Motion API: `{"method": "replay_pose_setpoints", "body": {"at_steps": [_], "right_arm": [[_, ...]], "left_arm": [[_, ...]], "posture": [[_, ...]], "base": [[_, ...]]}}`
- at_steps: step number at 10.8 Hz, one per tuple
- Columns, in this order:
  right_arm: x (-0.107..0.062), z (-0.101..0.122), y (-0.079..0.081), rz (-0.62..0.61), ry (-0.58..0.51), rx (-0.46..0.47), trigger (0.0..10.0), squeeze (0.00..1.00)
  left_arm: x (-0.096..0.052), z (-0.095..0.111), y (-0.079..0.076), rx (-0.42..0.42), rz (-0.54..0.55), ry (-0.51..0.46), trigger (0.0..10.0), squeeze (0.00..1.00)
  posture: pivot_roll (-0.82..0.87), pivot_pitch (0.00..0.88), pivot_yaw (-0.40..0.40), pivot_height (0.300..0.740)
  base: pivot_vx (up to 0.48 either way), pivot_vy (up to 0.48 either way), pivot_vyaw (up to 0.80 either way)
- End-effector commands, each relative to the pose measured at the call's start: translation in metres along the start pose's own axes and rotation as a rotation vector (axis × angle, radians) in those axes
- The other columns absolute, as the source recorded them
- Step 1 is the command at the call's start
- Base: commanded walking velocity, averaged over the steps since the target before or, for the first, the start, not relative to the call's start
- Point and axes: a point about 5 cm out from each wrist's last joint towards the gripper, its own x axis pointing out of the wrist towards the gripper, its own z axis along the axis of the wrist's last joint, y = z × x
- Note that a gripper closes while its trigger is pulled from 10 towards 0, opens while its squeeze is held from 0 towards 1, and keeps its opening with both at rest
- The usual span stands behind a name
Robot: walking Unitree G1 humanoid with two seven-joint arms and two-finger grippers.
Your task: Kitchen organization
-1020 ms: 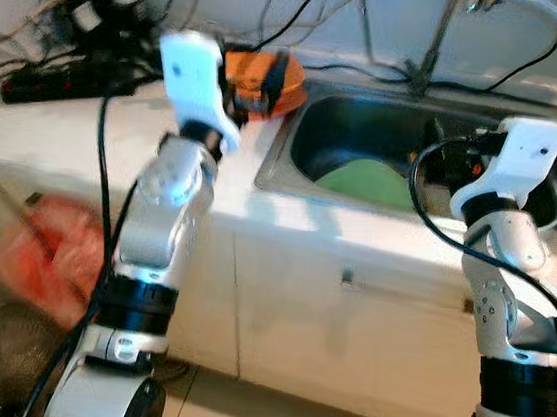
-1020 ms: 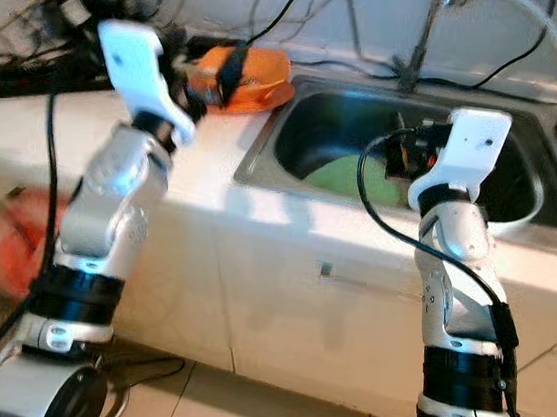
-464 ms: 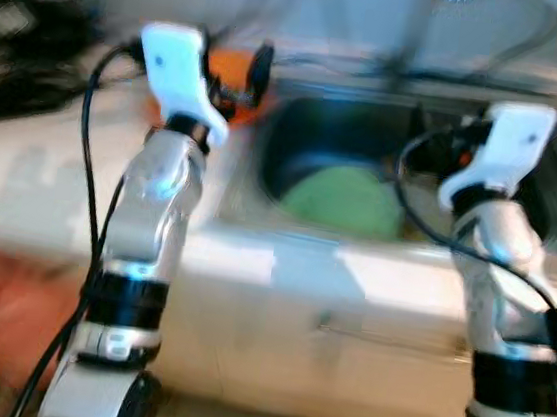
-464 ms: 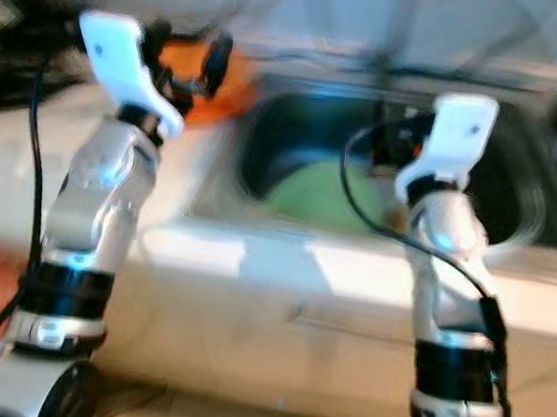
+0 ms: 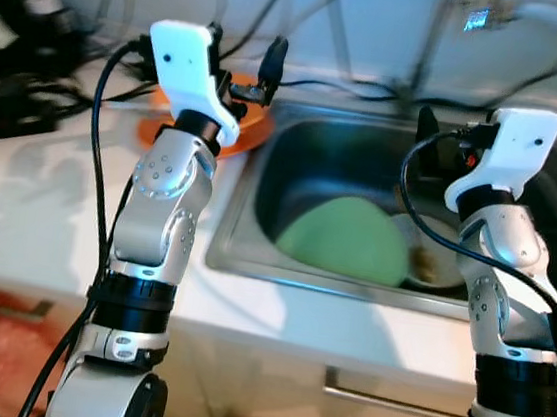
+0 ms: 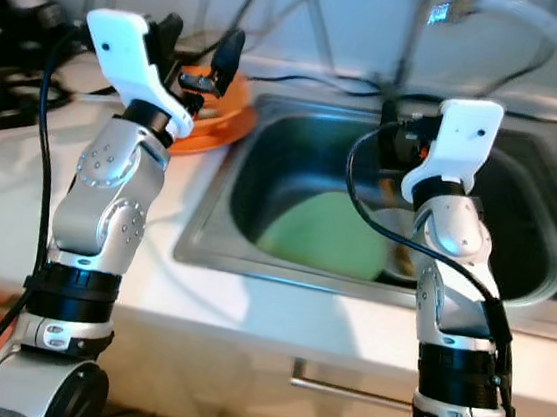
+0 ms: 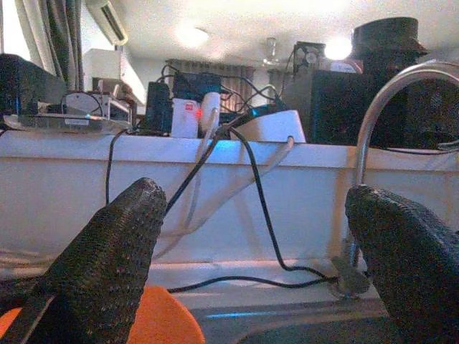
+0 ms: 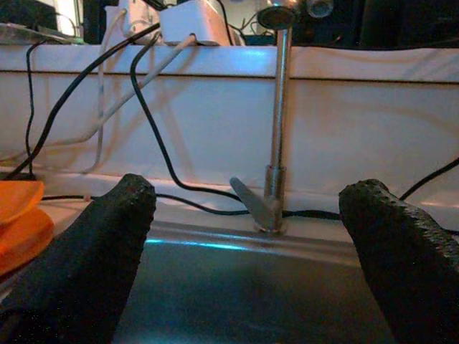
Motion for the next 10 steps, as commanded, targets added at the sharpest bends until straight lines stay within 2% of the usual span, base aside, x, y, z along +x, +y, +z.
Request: {"method": "replay_pose_setpoints", "body": {"at_steps": [1, 4, 5, 7, 9, 10], "right_arm": [[-0.001, 0.003, -0.004, -0.011, -0.007, -0.008, 10.0, 0.98], [-0.001, 0.002, -0.004, -0.009, -0.004, -0.009, 10.0, 0.98], [0.0, 0.002, -0.003, 0.005, 0.003, -0.002, 10.0, 0.97], [0.0, 0.001, -0.005, 0.013, 0.011, 0.002, 10.0, 0.91], [0.001, 0.001, -0.011, 0.002, 0.016, 0.002, 10.0, 0.83], [0.0, -0.003, -0.011, 0.0, 0.029, -0.006, 10.0, 0.73]], "left_arm": [[-0.001, 0.0, -0.005, -0.006, -0.018, 0.006, 10.0, 0.0], [0.0, -0.001, -0.003, 0.001, -0.008, 0.018, 10.0, 0.0], [0.0, -0.006, 0.006, 0.045, 0.04, 0.053, 10.0, 0.0], [-0.002, -0.013, 0.017, 0.101, 0.106, 0.098, 10.0, 0.0], [-0.002, -0.016, 0.021, 0.124, 0.126, 0.115, 10.0, 0.0], [-0.004, -0.018, 0.023, 0.128, 0.136, 0.124, 10.0, 0.0]], "posture": [[0.08, 0.016, 0.06, 0.74], [0.08, 0.017, 0.061, 0.74], [0.08, 0.015, 0.063, 0.74], [0.08, 0.015, 0.064, 0.74], [0.08, 0.018, 0.064, 0.74], [0.08, 0.019, 0.063, 0.74]], "base": [[0.0, 0.0, 0.0], [0.0, 0.0, 0.0], [0.0, 0.0, 0.0], [0.0, 0.0, 0.0], [0.0, 0.0, 0.0], [0.0, 0.0, 0.0]]}}
